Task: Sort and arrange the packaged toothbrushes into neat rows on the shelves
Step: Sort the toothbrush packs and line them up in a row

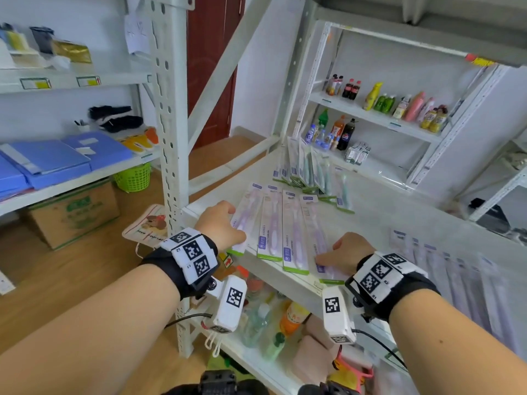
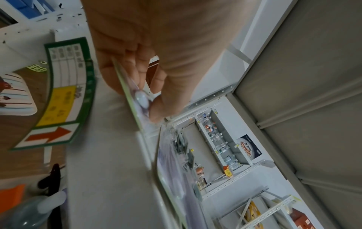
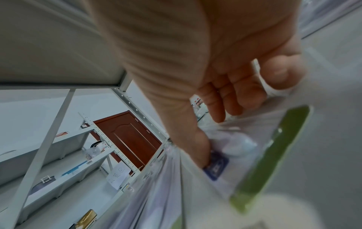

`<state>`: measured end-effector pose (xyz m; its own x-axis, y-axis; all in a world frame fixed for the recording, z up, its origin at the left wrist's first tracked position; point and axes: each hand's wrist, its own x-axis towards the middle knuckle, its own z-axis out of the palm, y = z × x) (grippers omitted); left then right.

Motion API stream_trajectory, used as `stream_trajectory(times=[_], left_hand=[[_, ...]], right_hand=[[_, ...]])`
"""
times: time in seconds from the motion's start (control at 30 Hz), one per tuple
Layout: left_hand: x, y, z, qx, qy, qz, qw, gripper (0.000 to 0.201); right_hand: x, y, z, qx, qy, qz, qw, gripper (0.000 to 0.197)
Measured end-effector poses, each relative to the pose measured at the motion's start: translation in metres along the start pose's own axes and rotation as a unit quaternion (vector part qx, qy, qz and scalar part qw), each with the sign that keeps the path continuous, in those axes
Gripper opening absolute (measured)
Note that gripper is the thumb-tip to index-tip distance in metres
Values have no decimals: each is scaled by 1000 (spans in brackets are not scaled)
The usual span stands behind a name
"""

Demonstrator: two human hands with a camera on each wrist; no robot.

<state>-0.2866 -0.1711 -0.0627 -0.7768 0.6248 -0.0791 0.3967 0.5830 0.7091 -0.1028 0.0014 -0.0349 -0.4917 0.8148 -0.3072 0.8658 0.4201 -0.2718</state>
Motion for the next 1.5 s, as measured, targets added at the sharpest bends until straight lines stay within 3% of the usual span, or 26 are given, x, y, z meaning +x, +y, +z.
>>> stream_trajectory(times=[0.23, 0.37, 0.47, 0.57, 0.73, 0.8, 0.97, 1.1, 1.27, 1.37, 1.5], left_hand=[[-2, -1, -5, -67, -2, -29, 997, 61], [-4, 2, -8, -92, 18, -12, 996, 13], [-7, 7, -9, -142, 35, 0, 989, 19], [-12, 19, -7, -201, 29, 25, 979, 26], [-25, 53, 3, -258, -3, 49, 965, 30], [-28, 66, 12, -295, -25, 35, 955, 21], [-35, 102, 49, -423, -104, -32, 899, 21], [-42, 132, 77, -468, -153, -39, 869, 22], [-53, 162, 115, -440, -227, -17, 869, 31], [-58, 174, 136, -402, -247, -1, 882, 31], [-68, 188, 156, -355, -290, 30, 888, 28]], right_hand=[[-5, 5, -4, 6, -11, 26, 1000, 34], [-10, 8, -10, 35, 3, 15, 999, 35], [-16, 11, -13, 58, 10, -1, 998, 23], [-17, 21, -15, 97, 22, -18, 995, 56], [-26, 45, -27, 194, 0, -48, 980, 46], [-29, 58, -31, 248, -2, -61, 967, 46], [-37, 110, -40, 395, 32, -44, 917, 48], [-45, 157, -48, 481, 58, -3, 875, 35], [-60, 211, -58, 521, 132, 66, 841, 11], [-68, 235, -61, 526, 153, 92, 831, 8], [-76, 255, -64, 493, 173, 125, 844, 9]])
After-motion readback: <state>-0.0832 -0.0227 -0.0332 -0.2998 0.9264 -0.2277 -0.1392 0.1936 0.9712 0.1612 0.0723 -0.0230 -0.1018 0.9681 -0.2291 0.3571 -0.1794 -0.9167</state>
